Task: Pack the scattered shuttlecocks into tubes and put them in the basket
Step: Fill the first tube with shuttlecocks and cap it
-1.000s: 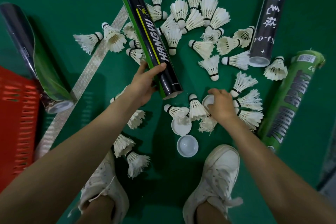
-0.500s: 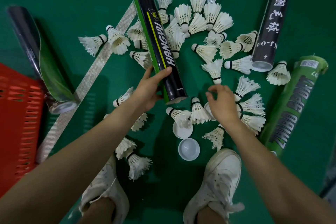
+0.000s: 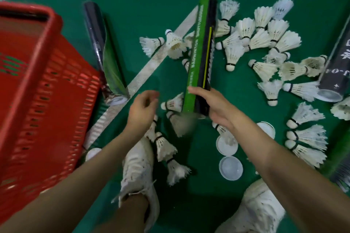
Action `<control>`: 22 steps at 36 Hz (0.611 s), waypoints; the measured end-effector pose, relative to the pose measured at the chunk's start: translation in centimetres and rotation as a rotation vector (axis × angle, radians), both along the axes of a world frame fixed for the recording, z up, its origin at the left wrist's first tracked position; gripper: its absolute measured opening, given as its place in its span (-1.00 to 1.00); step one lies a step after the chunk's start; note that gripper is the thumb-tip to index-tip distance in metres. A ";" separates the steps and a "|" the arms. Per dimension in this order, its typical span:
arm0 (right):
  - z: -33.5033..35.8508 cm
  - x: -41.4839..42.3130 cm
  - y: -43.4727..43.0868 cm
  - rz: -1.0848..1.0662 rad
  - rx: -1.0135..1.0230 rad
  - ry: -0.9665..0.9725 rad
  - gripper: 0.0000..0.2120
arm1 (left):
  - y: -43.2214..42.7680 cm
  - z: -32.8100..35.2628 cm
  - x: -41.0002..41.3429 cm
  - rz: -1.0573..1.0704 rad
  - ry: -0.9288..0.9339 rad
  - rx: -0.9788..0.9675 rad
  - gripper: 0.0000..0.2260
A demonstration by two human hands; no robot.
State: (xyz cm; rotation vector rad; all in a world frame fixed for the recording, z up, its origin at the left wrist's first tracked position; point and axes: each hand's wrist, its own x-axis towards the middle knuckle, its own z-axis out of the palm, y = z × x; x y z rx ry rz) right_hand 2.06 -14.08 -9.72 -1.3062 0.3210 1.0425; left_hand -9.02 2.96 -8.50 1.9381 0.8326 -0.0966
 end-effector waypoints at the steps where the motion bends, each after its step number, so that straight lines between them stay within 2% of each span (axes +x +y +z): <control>1: 0.0 -0.1 0.6 -0.030 0.021 0.022 -0.72 | 1.4 -0.5 -2.0 0.019 -0.020 0.114 -0.81; 4: -0.2 -0.3 2.2 -0.090 0.003 0.027 -0.53 | 4.5 -2.0 -7.7 0.003 0.040 0.343 -0.70; 9: 0.1 -0.9 4.1 -0.142 0.064 0.077 -0.68 | 6.4 -3.6 -13.8 -0.025 0.252 0.504 -0.64; 14: 0.1 -1.6 4.9 -0.111 0.047 0.074 -0.63 | 6.1 -6.6 -17.5 -0.126 0.469 0.649 -0.37; 16: 0.2 -1.9 5.1 -0.100 0.036 0.076 -0.57 | 5.6 -7.2 -18.2 -0.065 0.508 0.631 -0.32; 19: 0.3 -2.1 5.0 -0.086 0.030 0.063 -0.59 | 5.4 -7.5 -18.5 0.025 0.474 0.535 -0.37; 22: 0.6 -2.1 5.0 -0.092 0.022 0.040 -0.36 | 5.7 -8.1 -18.9 0.040 0.380 0.508 -0.47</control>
